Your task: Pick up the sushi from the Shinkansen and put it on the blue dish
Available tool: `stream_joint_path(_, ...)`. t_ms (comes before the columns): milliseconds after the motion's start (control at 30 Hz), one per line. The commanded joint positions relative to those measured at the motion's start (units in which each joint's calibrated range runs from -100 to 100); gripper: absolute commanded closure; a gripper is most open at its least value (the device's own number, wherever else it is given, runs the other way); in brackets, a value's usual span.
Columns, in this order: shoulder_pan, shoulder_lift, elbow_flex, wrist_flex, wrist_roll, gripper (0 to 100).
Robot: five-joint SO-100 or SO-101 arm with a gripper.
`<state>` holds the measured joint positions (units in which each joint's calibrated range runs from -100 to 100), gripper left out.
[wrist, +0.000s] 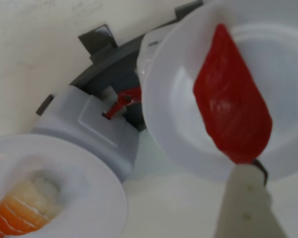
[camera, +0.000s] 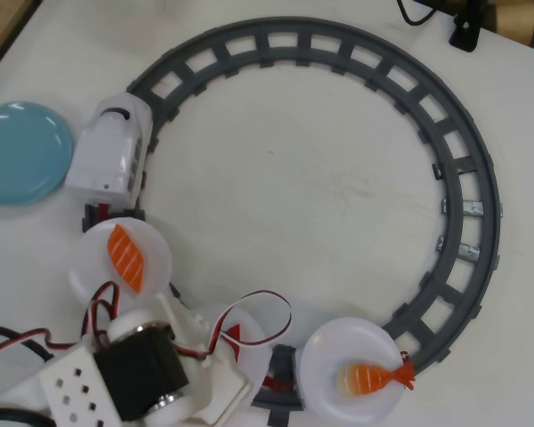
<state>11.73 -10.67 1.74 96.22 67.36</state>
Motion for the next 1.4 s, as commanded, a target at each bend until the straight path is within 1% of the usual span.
stream_joint_path(0, -0.28, -0.24, 1.78, -1.14, 0.74, 72)
stream_joint_path(100, -1.43, -0.24, 3.85, -2.59, 0.74, 72)
stream_joint_path(400, -2.93, -0.24, 10.07, -11.59, 0.84, 72)
stream_joint_path(1000, -6.89, -0.40, 17.74, -12.35, 0.37, 72)
stream_joint_path(1133, -7.59, -0.57, 19.90, -14.31, 0.27, 72)
stream_joint_path(1233, -9.26, -0.82, 22.07, -16.52, 0.16, 80)
stream_joint_path(1367, -12.52, -1.07, 21.98, -18.38, -3.55, 91)
